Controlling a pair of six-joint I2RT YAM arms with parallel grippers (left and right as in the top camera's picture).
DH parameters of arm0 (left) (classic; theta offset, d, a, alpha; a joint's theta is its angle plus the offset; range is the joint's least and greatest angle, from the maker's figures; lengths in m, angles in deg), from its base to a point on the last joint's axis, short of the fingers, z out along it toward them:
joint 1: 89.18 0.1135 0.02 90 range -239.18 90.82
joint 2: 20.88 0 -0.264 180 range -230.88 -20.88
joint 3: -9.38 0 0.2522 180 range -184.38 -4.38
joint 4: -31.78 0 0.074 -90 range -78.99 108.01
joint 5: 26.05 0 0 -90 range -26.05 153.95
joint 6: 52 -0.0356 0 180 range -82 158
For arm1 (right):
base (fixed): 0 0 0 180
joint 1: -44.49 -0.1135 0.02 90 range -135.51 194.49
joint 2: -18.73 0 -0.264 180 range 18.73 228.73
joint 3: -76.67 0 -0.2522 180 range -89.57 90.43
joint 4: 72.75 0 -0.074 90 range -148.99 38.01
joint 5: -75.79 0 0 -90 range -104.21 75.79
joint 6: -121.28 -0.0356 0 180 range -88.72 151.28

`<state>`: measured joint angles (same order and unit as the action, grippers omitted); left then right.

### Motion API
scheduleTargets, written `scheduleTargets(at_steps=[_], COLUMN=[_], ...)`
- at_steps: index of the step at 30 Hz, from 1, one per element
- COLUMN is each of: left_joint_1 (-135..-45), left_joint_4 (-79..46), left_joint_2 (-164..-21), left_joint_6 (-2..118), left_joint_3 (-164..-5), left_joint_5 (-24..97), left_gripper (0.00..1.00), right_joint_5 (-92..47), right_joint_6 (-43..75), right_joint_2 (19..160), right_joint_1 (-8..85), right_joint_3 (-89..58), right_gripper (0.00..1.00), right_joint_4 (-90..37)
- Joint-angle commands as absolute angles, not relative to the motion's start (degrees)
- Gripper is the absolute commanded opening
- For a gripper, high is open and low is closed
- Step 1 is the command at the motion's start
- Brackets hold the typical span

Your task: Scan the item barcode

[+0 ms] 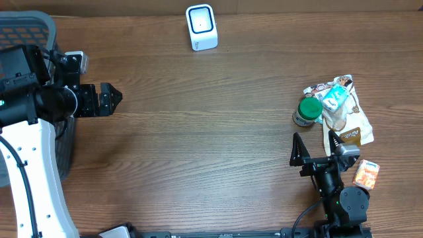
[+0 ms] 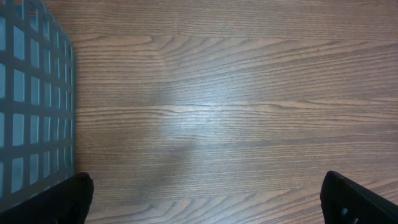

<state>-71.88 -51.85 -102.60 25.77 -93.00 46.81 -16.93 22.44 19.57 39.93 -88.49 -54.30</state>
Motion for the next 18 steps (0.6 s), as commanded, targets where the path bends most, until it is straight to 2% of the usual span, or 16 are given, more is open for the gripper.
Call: scheduleTargets(at_steps=[1, 13, 16, 18], left_joint_1=[-71.6, -73.2, -76.1, -78.5], left_joint_4=[-51.8, -51.8, -50.8, -46.9], left_joint_2=[-102.9, -100.5, -97.0, -93.5], left_joint_6=[24.9, 24.9, 23.0, 23.3], left_joint_3=[-92.9, -92.5, -89.9, -86.4], left_joint_5=[46.8, 47.0, 54.9, 55.5], left_gripper=[1.00, 1.00, 1.00, 1.00], right_joint_5=[-16.8, -16.8, -16.8, -16.8], right_joint_6=[22.2, 22.2, 22.1, 22.1], right_joint_2=[18.9, 18.9, 18.9, 18.9], right_joint_1=[39.6, 39.6, 39.6, 39.6], right_joint_3=[-89.1, -89.1, -89.1, -89.1], right_gripper=[1.00, 1.00, 1.00, 1.00], right_joint_4=[-54.4, -54.4, -54.4, -54.4])
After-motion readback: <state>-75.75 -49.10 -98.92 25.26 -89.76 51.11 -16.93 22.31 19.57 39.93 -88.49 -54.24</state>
